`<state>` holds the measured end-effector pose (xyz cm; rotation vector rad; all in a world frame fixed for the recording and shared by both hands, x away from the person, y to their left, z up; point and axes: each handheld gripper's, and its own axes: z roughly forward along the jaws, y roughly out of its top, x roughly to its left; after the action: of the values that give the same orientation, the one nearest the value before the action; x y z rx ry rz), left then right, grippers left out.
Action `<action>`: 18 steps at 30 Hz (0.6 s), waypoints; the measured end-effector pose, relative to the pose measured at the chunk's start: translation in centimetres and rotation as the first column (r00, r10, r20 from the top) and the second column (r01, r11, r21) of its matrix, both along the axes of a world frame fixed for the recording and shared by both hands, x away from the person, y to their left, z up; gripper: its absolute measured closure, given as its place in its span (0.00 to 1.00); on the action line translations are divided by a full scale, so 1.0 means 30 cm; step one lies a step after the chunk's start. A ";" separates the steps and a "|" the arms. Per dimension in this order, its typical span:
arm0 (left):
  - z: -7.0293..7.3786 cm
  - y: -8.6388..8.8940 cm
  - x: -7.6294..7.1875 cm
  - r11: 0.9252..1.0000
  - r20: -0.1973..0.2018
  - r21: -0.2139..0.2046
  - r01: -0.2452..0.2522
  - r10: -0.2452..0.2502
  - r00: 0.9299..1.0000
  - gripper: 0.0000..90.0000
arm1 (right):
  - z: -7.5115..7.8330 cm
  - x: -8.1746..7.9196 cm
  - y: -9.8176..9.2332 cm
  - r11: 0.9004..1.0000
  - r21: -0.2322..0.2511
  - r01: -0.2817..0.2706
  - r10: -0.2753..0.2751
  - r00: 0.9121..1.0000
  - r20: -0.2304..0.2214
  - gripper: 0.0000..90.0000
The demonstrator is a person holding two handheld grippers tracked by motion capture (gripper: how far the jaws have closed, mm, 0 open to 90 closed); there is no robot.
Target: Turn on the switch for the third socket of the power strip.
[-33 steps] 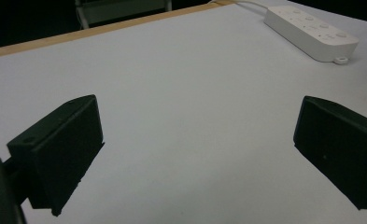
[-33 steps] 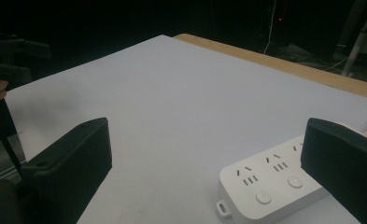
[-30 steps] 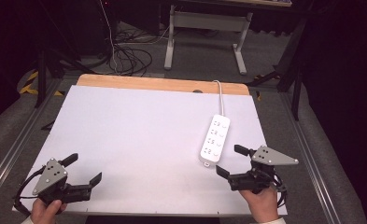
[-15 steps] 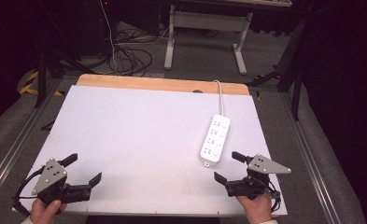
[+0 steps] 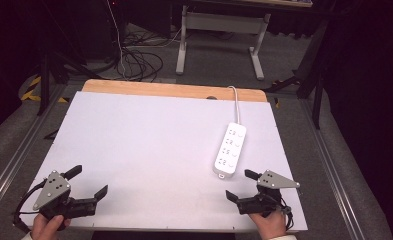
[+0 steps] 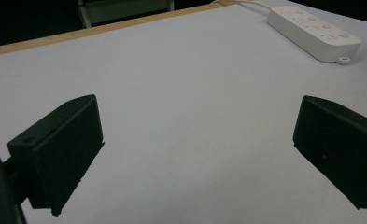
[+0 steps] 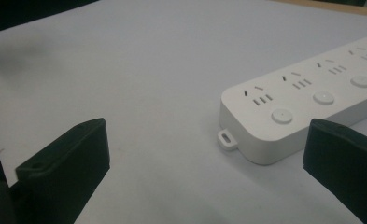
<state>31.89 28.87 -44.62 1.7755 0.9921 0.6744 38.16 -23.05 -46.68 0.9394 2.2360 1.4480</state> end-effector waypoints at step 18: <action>-0.008 0.003 0.006 0.999 0.023 0.014 -0.031 0.030 0.999 0.02 | -0.003 -0.018 0.017 0.999 -0.044 -0.002 0.005 0.998 0.058 0.00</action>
<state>32.07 28.96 -44.86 1.7645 1.0029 0.7211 37.62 -22.52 -46.78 0.8690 2.2198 1.4033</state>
